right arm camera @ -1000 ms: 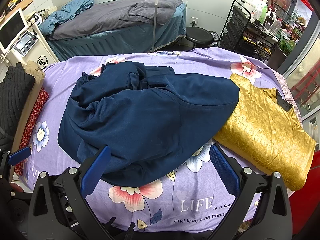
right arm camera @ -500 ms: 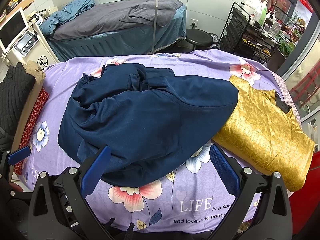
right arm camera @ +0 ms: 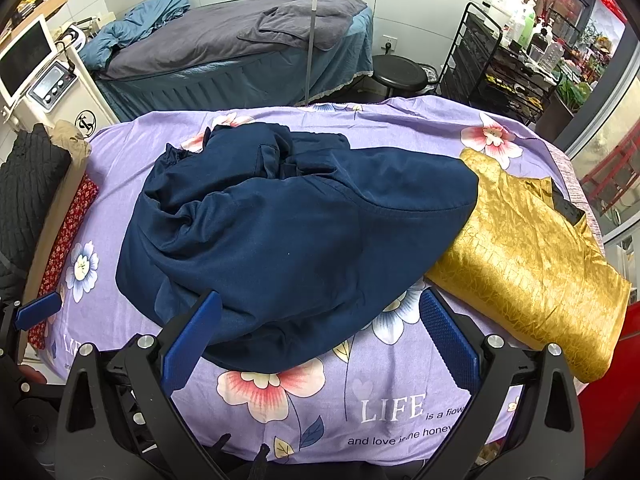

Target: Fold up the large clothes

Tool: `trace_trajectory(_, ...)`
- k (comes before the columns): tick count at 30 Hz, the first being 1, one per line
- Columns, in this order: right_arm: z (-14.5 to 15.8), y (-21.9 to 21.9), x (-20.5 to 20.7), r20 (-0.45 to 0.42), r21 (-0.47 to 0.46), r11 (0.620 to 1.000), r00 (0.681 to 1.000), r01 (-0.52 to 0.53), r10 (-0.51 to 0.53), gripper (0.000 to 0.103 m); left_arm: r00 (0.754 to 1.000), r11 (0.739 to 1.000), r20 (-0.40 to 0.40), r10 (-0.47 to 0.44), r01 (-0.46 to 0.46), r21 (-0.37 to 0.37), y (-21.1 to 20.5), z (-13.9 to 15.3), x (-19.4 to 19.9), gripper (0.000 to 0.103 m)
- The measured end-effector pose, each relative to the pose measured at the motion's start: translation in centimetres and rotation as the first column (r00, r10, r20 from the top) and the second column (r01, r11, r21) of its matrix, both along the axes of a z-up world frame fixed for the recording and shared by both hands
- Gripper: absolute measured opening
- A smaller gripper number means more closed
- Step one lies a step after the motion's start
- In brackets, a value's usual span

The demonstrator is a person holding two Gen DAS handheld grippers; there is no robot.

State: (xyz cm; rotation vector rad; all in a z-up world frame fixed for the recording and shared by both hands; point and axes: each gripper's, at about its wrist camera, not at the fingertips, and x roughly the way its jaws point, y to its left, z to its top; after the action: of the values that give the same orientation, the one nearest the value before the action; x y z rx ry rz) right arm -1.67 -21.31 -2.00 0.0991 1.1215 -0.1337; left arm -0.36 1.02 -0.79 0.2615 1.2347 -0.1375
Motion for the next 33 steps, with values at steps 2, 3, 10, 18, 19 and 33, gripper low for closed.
trace_trajectory(2,-0.2,-0.1,0.1,-0.006,0.007,1.0,1.0,0.001,-0.001,0.097,1.0,1.0,-0.009,0.001,-0.001,-0.003,0.0,-0.2,0.1,0.097)
trace_trajectory(3,-0.4,-0.1,0.1,-0.011,0.013,1.0,1.0,0.002,-0.002,0.097,1.0,1.0,-0.017,0.002,-0.002,-0.006,0.0,-0.3,0.1,0.096)
trace_trajectory(10,-2.0,-3.7,1.3,-0.048,0.089,0.994,0.997,0.067,-0.063,0.097,0.997,0.997,-0.062,0.049,-0.052,-0.053,1.1,-1.1,1.6,0.096)
trace_trajectory(18,-5.2,-15.6,6.6,-0.056,0.342,0.92,0.981,0.193,-0.185,0.097,1.0,0.995,0.015,-0.012,0.013,-0.094,-0.4,1.8,9.1,0.096)
trace_trajectory(19,-5.3,-17.0,7.5,-0.043,0.353,0.915,0.98,0.196,-0.193,0.097,0.998,0.995,0.034,-0.044,0.046,-0.084,-1.5,2.2,10.6,0.096)
trace_trajectory(33,-12.3,-19.4,15.1,-0.079,0.42,0.907,0.997,0.031,0.003,0.036,0.968,0.983,-0.177,-0.177,0.182,0.01,-8.0,-7.1,18.1,0.059)
